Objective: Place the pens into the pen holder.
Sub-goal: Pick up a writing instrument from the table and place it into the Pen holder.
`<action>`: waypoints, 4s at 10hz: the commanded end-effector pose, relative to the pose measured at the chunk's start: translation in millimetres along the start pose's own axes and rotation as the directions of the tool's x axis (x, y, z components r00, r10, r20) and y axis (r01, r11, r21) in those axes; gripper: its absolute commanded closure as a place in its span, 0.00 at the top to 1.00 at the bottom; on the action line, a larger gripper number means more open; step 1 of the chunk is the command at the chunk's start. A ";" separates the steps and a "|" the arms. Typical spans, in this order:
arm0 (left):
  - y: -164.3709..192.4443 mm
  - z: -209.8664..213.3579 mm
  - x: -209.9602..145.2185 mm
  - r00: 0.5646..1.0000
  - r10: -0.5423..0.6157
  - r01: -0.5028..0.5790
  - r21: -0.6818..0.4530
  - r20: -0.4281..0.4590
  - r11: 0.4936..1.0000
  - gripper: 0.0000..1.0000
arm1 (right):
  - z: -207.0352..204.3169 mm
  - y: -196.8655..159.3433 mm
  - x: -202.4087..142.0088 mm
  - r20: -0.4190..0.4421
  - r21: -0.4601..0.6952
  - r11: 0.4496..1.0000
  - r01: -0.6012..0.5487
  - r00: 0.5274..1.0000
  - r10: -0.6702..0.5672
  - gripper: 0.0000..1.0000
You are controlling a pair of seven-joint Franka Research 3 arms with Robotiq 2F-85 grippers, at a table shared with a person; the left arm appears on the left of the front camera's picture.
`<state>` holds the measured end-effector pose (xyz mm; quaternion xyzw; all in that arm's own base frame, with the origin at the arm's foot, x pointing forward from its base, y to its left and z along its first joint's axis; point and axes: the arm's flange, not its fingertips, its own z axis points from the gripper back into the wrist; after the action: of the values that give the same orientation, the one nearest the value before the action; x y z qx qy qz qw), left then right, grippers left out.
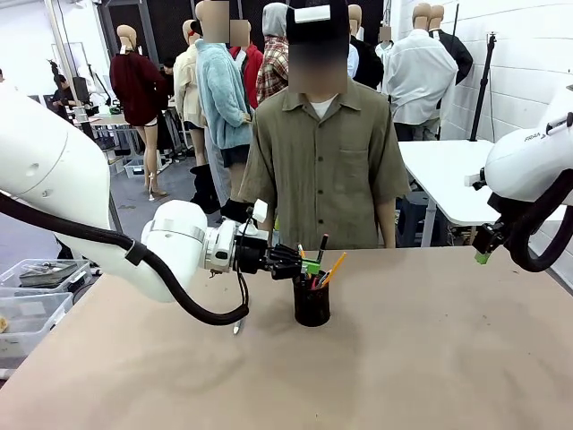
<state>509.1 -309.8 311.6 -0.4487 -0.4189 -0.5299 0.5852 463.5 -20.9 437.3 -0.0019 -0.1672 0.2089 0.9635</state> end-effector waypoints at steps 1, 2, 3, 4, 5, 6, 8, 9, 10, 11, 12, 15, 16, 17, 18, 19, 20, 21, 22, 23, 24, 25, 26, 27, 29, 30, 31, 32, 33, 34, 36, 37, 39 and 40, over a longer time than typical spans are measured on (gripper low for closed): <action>1.5 -3.3 -3.7 0.999 -0.033 0.033 -0.002 -0.026 0.999 0.00 | -2.0 0.0 -0.5 -0.002 -0.030 1.000 -0.005 1.000 0.005 0.82; -0.5 -0.5 -6.7 0.998 -0.049 0.049 0.000 -0.031 0.999 0.05 | -2.0 0.0 -0.5 -0.002 -0.030 1.000 -0.005 1.000 0.005 0.82; -4.6 2.3 -6.0 0.997 -0.068 0.068 0.011 -0.029 0.998 0.25 | -2.0 0.0 -0.5 -0.002 -0.030 1.000 -0.005 1.000 0.005 0.82; -7.1 6.1 -3.1 0.997 -0.079 0.079 0.013 -0.015 0.997 0.45 | -2.0 0.0 -0.5 -0.002 -0.030 1.000 -0.005 1.000 0.005 0.82; -13.0 10.6 1.1 0.996 -0.090 0.090 0.020 -0.018 0.996 0.58 | -2.0 0.0 -0.5 -0.002 -0.030 1.000 -0.005 1.000 0.005 0.82; -20.2 19.0 7.9 0.995 -0.096 0.097 0.038 -0.024 0.995 0.58 | -2.0 0.0 -0.5 -0.002 -0.030 1.000 -0.005 1.000 0.005 0.82; -39.1 48.0 24.5 0.995 -0.091 0.094 0.083 -0.031 0.992 0.58 | -2.0 0.0 -0.5 -0.002 -0.030 1.000 -0.005 1.000 0.005 0.82; -44.4 68.3 35.1 0.997 -0.053 0.060 0.141 -0.050 0.988 0.58 | -2.0 0.0 -0.5 -0.002 -0.030 1.000 -0.005 1.000 0.005 0.82; -50.4 92.7 48.9 0.993 0.015 0.012 0.225 -0.116 0.974 0.58 | -2.0 0.0 -0.5 -0.002 -0.030 1.000 -0.005 1.000 0.005 0.82; -60.9 122.3 69.8 0.976 0.085 -0.013 0.336 -0.198 0.942 0.58 | -2.0 0.0 -0.5 -0.002 -0.030 1.000 -0.005 1.000 0.005 0.82; -70.5 144.4 89.8 0.946 0.153 -0.023 0.411 -0.287 0.911 0.58 | -2.0 0.0 -0.5 -0.002 -0.030 1.000 -0.005 1.000 0.005 0.82; -67.9 181.7 121.0 0.795 0.438 -0.129 0.590 -0.419 0.797 0.58 | -2.0 0.0 -0.5 -0.002 -0.030 1.000 -0.005 1.000 0.005 0.82; -60.1 185.7 121.3 0.680 0.576 -0.180 0.658 -0.453 0.731 0.58 | -2.0 0.0 -0.5 -0.002 -0.030 1.000 -0.005 1.000 0.005 0.82; -56.1 183.4 120.6 0.624 0.634 -0.180 0.705 -0.457 0.686 0.58 | -2.0 0.0 -0.5 -0.002 -0.030 1.000 -0.005 1.000 0.005 0.82; -50.0 176.7 120.9 0.627 0.640 -0.179 0.716 -0.445 0.674 0.58 | -2.0 0.0 -0.5 -0.002 -0.030 1.000 -0.005 1.000 0.005 0.82; -40.5 168.2 118.7 0.613 0.670 -0.207 0.734 -0.418 0.647 0.58 | -2.0 0.0 -0.5 -0.002 -0.030 1.000 -0.005 1.000 0.005 0.82; -26.5 158.7 112.4 0.584 0.715 -0.238 0.762 -0.383 0.602 0.58 | -2.0 0.0 -0.5 -0.002 -0.030 1.000 -0.005 1.000 0.005 0.82; -16.3 148.8 106.7 0.547 0.744 -0.227 0.788 -0.384 0.573 0.58 | -2.0 0.0 -0.5 -0.002 -0.030 1.000 -0.005 1.000 0.005 0.82; -8.2 137.3 103.2 0.517 0.760 -0.235 0.788 -0.395 0.569 0.58 | -2.0 0.0 -0.5 -0.002 -0.030 1.000 -0.005 1.000 0.005 0.82; -1.2 123.0 99.8 0.509 0.759 -0.229 0.787 -0.405 0.573 0.58 | -2.0 0.0 -0.5 -0.002 -0.030 1.000 -0.005 1.000 0.005 0.82; 2.2 104.5 93.1 0.486 0.770 -0.220 0.794 -0.414 0.566 0.58 | -2.0 0.0 -0.5 -0.002 -0.030 1.000 -0.005 1.000 0.005 0.82; 6.4 85.8 83.2 0.474 0.774 -0.205 0.802 -0.420 0.561 0.58 | -2.0 0.0 -0.5 -0.002 -0.030 1.000 -0.005 1.000 0.005 0.82; 6.4 69.3 74.2 0.478 0.769 -0.199 0.801 -0.424 0.565 0.58 | -2.0 0.0 -0.5 -0.002 -0.030 1.000 -0.005 1.000 0.005 0.82; 5.8 54.8 64.9 0.449 0.777 -0.191 0.802 -0.442 0.566 0.58 | -2.0 0.0 -0.5 -0.002 -0.030 1.000 -0.005 1.000 0.005 0.82; 14.0 35.3 41.2 0.397 0.795 -0.179 0.811 -0.458 0.557 0.58 | -2.0 0.0 -0.5 -0.002 -0.030 1.000 -0.005 1.000 0.005 0.82; 16.5 28.6 33.6 0.383 0.801 -0.184 0.811 -0.461 0.555 0.58 | -2.0 0.0 -0.5 -0.002 -0.030 1.000 -0.005 1.000 0.005 0.82; 18.5 22.9 28.7 0.376 0.808 -0.194 0.814 -0.454 0.547 0.58 | -2.0 0.0 -0.5 -0.002 -0.030 1.000 -0.005 1.000 0.005 0.82; 20.7 18.4 23.7 0.366 0.819 -0.174 0.832 -0.443 0.527 0.58 | -2.0 0.0 -0.5 -0.002 -0.030 1.000 -0.005 1.000 0.005 0.82; 22.9 15.7 17.6 0.343 0.832 -0.171 0.842 -0.435 0.511 0.58 | -2.0 0.0 -0.5 -0.002 -0.030 1.000 -0.005 1.000 0.005 0.82; 24.5 12.8 14.1 0.331 0.838 -0.180 0.843 -0.433 0.507 0.58 | -2.0 0.0 -0.5 -0.002 -0.030 1.000 -0.005 1.000 0.005 0.82; 24.0 12.5 8.4 0.314 0.850 -0.136 0.865 -0.424 0.482 0.58 | -2.0 0.0 -0.5 -0.002 -0.030 1.000 -0.005 1.000 0.005 0.82; 21.3 15.1 6.4 0.308 0.856 -0.141 0.869 -0.416 0.474 0.58 | -2.0 0.0 -0.5 -0.002 -0.030 1.000 -0.005 1.000 0.005 0.82; 16.0 17.4 -0.9 0.294 0.863 -0.147 0.873 -0.411 0.465 0.58 | -2.0 0.0 -0.5 -0.002 -0.030 1.000 -0.005 1.000 0.005 0.82; 12.5 16.9 -2.9 0.292 0.862 -0.140 0.873 -0.414 0.466 0.58 | -2.0 0.0 -0.5 -0.002 -0.030 1.000 -0.005 1.000 0.005 0.82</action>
<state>526.2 -289.8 313.3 -0.0118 -0.0586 -0.2375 0.9695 463.6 -21.3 437.2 -0.0017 -0.1672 0.2085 0.9636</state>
